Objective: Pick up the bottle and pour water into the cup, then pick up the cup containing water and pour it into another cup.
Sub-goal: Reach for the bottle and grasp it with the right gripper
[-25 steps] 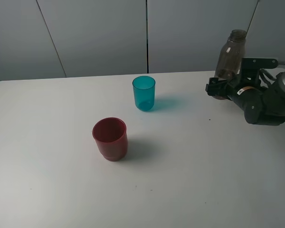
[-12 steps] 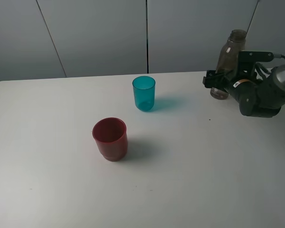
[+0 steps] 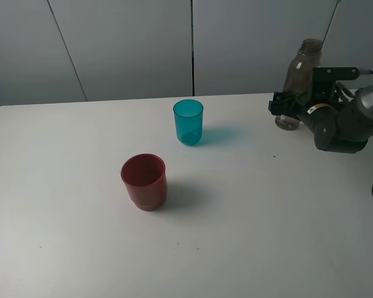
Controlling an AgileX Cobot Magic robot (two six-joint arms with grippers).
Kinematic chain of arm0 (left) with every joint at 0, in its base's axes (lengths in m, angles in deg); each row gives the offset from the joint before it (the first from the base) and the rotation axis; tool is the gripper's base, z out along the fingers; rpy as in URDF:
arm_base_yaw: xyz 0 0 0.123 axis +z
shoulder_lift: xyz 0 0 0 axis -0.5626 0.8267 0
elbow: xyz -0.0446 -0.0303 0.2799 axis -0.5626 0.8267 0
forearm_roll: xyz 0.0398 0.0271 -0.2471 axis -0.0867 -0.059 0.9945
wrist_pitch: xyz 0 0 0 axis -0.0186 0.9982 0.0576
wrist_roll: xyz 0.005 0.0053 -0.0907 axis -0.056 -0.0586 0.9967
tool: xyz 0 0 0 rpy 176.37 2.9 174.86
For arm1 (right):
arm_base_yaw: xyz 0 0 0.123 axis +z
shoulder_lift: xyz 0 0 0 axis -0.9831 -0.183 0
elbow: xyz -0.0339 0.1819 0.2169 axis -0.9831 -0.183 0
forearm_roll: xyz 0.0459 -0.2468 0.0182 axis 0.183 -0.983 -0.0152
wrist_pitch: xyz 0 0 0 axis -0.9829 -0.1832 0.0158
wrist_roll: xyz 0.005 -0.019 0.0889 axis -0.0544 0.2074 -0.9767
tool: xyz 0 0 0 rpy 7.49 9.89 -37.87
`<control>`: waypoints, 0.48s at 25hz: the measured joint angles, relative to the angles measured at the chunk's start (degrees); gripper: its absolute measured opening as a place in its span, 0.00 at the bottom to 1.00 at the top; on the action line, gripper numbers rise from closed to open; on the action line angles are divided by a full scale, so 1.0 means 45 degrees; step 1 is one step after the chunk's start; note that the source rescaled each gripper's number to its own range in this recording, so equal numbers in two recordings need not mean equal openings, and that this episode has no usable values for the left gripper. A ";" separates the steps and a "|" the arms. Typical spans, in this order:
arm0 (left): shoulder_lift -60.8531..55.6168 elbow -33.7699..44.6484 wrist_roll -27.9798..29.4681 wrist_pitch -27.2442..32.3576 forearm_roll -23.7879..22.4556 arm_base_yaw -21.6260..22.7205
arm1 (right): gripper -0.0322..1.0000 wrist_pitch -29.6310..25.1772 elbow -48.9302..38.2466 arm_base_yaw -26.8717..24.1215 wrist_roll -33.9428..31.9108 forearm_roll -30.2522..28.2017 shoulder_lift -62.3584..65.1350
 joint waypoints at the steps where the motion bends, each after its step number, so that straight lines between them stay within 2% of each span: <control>1: 0.0000 0.0000 0.0000 0.0000 0.0000 0.0000 | 1.00 0.0036 0.0000 -0.0019 0.0012 0.0000 0.0000; 12: 0.0000 0.0000 0.0000 0.0000 0.0000 0.0000 | 1.00 -0.0405 0.0533 -0.0030 0.0014 -0.0402 0.0000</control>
